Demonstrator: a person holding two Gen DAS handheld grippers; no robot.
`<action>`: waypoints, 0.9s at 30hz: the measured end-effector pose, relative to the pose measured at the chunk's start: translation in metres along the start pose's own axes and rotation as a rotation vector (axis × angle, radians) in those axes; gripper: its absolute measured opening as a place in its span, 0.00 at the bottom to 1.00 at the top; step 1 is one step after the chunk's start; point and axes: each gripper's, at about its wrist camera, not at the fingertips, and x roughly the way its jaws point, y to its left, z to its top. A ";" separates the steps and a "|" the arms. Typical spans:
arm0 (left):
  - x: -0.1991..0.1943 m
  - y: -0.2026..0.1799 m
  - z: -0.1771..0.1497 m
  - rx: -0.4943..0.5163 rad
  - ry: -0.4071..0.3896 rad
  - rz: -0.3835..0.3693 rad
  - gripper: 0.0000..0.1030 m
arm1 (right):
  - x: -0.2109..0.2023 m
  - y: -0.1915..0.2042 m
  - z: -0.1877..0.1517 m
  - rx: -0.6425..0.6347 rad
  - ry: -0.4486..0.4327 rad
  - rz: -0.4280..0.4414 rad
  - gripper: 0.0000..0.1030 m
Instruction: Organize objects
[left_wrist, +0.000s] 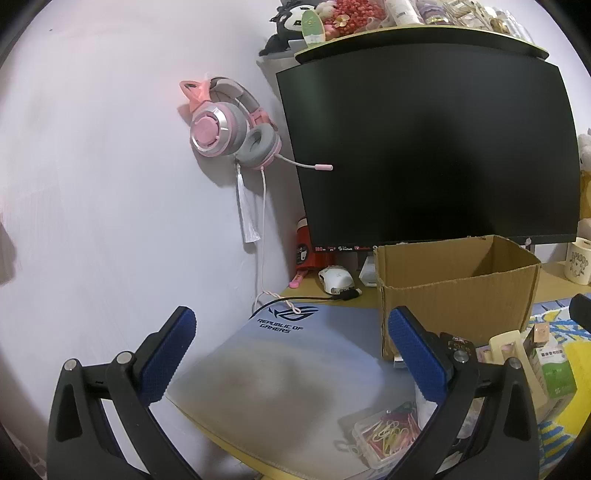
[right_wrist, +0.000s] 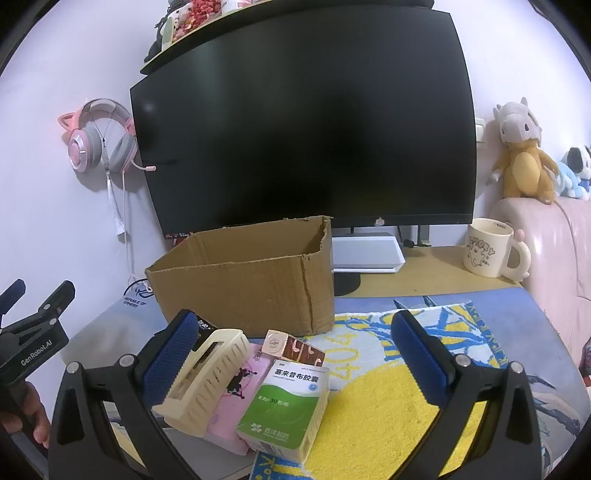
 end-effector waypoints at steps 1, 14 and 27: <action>0.000 0.000 0.000 0.001 0.000 -0.001 1.00 | 0.000 0.000 0.000 0.002 -0.002 0.000 1.00; -0.002 -0.003 0.002 -0.010 -0.004 -0.012 1.00 | -0.003 0.000 0.000 0.006 -0.010 0.019 1.00; -0.003 0.000 0.003 -0.038 0.000 -0.039 1.00 | -0.001 0.007 -0.001 -0.019 0.005 0.046 1.00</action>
